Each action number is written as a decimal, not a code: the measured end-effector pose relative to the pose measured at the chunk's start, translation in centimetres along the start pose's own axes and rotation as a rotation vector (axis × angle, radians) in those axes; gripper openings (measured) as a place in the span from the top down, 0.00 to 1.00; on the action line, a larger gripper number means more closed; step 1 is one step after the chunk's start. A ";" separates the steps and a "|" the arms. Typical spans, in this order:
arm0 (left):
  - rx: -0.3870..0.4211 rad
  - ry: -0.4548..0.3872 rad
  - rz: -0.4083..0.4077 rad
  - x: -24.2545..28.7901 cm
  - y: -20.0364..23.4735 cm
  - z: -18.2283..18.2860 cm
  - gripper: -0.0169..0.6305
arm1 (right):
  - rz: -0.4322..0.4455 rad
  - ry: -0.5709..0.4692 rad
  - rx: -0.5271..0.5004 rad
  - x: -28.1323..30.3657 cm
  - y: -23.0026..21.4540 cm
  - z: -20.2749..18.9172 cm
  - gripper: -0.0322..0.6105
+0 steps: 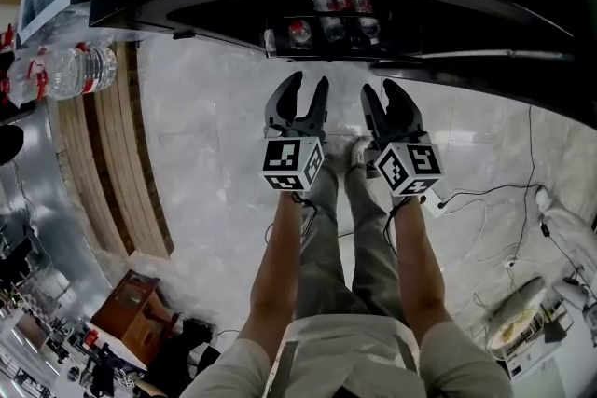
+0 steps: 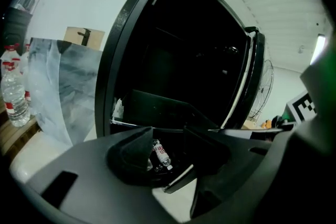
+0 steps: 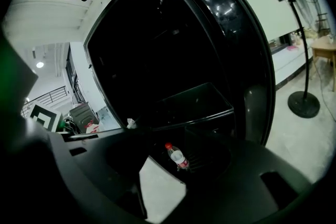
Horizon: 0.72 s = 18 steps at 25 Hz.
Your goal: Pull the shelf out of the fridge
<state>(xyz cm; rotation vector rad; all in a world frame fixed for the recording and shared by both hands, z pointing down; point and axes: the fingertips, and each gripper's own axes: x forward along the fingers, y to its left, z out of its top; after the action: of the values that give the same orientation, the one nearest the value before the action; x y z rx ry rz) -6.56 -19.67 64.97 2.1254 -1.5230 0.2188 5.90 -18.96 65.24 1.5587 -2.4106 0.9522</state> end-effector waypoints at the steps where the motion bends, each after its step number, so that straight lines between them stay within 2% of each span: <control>1: -0.012 0.001 -0.001 0.4 0.1 -0.2 0.70 | 0.000 0.000 0.012 0.3 -0.2 -0.2 0.65; 13: -0.114 0.003 -0.011 3.6 1.3 -0.9 0.61 | 0.021 -0.037 0.157 4.6 -1.7 0.1 0.48; 15: -0.143 0.019 -0.016 3.9 1.5 -1.5 0.54 | 0.022 -0.035 0.167 5.3 -1.9 0.1 0.45; 18: -0.188 0.016 -0.019 4.2 2.1 -1.8 0.53 | 0.023 -0.043 0.189 5.9 -2.0 0.2 0.42</control>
<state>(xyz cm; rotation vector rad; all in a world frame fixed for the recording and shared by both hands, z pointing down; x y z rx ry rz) -6.69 -22.81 68.85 1.9844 -1.4539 0.0814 4.92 -24.27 68.47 1.6298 -2.4346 1.1949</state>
